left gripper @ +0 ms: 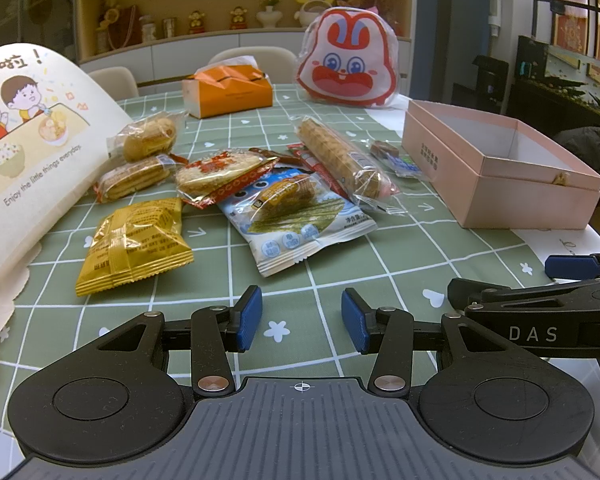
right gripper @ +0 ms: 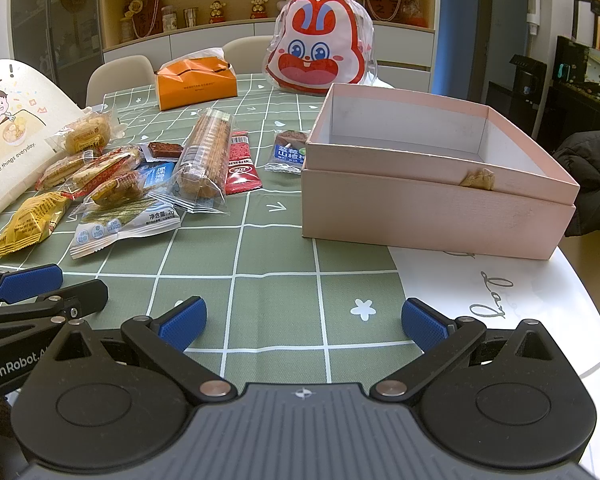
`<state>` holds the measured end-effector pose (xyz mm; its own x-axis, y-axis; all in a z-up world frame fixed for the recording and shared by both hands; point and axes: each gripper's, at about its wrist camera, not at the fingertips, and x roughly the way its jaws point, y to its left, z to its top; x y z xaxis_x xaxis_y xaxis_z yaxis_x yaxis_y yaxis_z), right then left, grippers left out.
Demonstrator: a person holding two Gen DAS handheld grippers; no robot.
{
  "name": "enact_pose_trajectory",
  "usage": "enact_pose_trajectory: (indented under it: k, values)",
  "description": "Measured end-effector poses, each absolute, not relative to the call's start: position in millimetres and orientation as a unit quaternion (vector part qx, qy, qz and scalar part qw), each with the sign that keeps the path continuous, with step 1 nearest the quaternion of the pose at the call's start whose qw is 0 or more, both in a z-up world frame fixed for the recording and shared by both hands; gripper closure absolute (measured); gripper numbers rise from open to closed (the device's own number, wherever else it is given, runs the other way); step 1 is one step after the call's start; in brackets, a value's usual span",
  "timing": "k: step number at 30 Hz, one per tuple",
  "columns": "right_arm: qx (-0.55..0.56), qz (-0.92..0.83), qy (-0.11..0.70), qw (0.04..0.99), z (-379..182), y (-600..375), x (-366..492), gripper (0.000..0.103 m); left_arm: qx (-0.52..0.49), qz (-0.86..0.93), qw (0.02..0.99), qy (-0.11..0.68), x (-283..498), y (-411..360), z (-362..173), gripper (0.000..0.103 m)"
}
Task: Organize snacks
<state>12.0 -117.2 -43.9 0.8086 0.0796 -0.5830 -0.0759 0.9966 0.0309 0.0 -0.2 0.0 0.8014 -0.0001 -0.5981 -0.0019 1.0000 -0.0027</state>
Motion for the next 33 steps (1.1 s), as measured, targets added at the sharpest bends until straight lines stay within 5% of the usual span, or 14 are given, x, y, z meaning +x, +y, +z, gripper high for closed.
enact_pose_trajectory:
  k: [33]
  values:
    - [0.003,0.041,0.307,0.951,-43.5,-117.0,11.3,0.0,0.006,0.003,0.949,0.315,2.1,-1.3,-0.1,0.053]
